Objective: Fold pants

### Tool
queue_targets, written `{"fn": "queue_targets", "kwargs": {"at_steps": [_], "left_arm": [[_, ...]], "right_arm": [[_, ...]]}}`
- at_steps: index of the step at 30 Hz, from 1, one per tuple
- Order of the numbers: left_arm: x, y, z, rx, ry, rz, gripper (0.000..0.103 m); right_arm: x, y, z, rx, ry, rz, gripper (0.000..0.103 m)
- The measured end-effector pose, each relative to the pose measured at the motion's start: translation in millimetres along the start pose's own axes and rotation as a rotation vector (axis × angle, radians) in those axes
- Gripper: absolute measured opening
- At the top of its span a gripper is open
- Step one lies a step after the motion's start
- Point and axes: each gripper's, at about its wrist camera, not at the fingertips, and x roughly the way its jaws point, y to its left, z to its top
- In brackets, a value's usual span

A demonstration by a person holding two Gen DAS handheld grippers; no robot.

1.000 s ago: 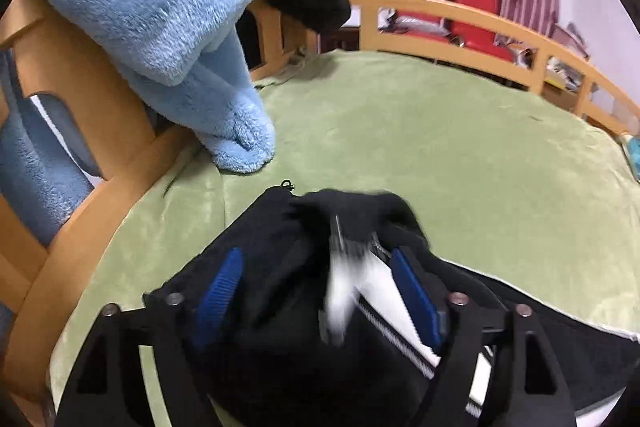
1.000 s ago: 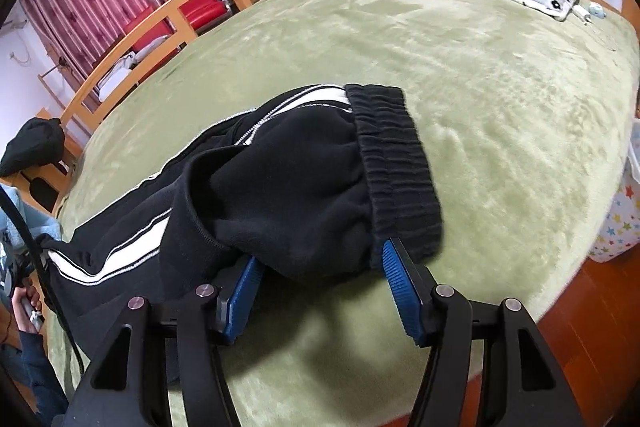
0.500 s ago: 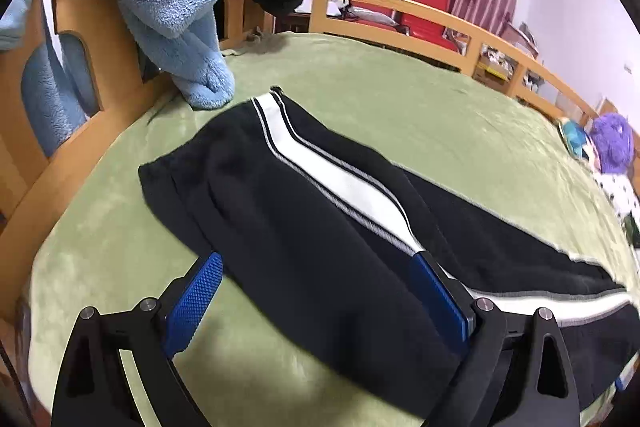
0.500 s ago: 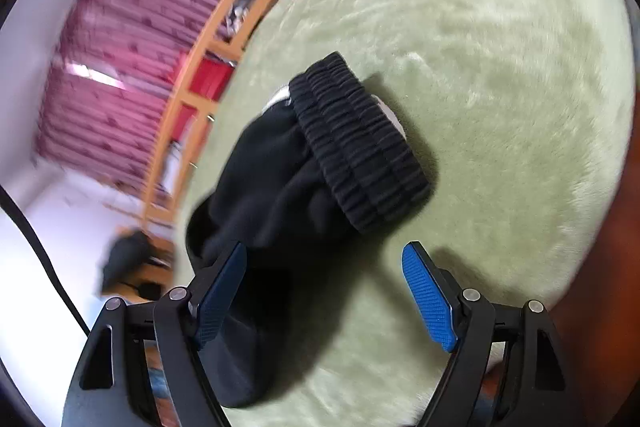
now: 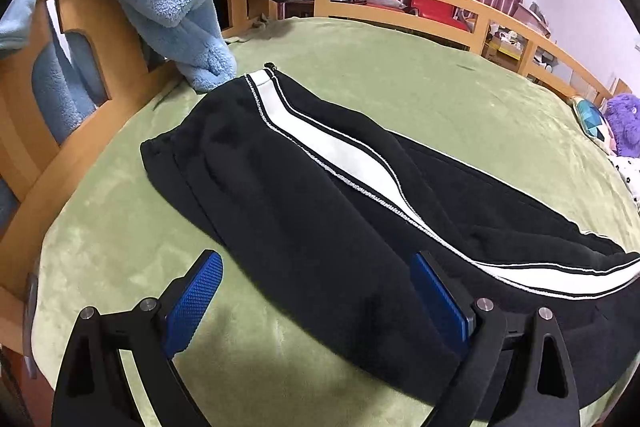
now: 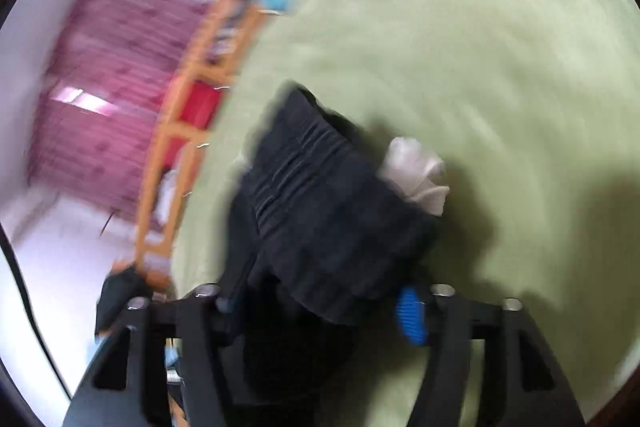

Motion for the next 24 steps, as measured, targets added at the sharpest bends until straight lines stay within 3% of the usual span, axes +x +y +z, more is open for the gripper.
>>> {"fn": "queue_targets", "kwargs": {"at_steps": [5, 8, 10, 12, 13, 16, 24], "left_arm": [[-5, 1, 7, 0.012, -0.013, -0.001, 0.095], [-11, 5, 6, 0.026, -0.032, -0.013, 0.095], [-9, 9, 3, 0.035, -0.025, 0.000, 0.095], [-3, 15, -2, 0.031, 0.000, 0.008, 0.095], [0, 19, -3, 0.025, 0.011, 0.004, 0.095], [8, 29, -7, 0.009, 0.037, -0.004, 0.095], [36, 52, 3, -0.048, 0.002, -0.110, 0.094]], "right_arm": [[-35, 44, 66, -0.236, -0.037, 0.016, 0.037], [-47, 26, 93, -0.302, -0.125, -0.139, 0.038], [-34, -9, 104, -0.255, -0.090, -0.260, 0.048], [-9, -45, 100, -0.199, 0.051, -0.350, 0.050], [-2, -54, 94, -0.198, 0.079, -0.389, 0.051], [-18, -63, 71, -0.235, 0.005, -0.422, 0.064], [-49, -21, 23, -0.320, -0.017, -0.446, 0.064]]}}
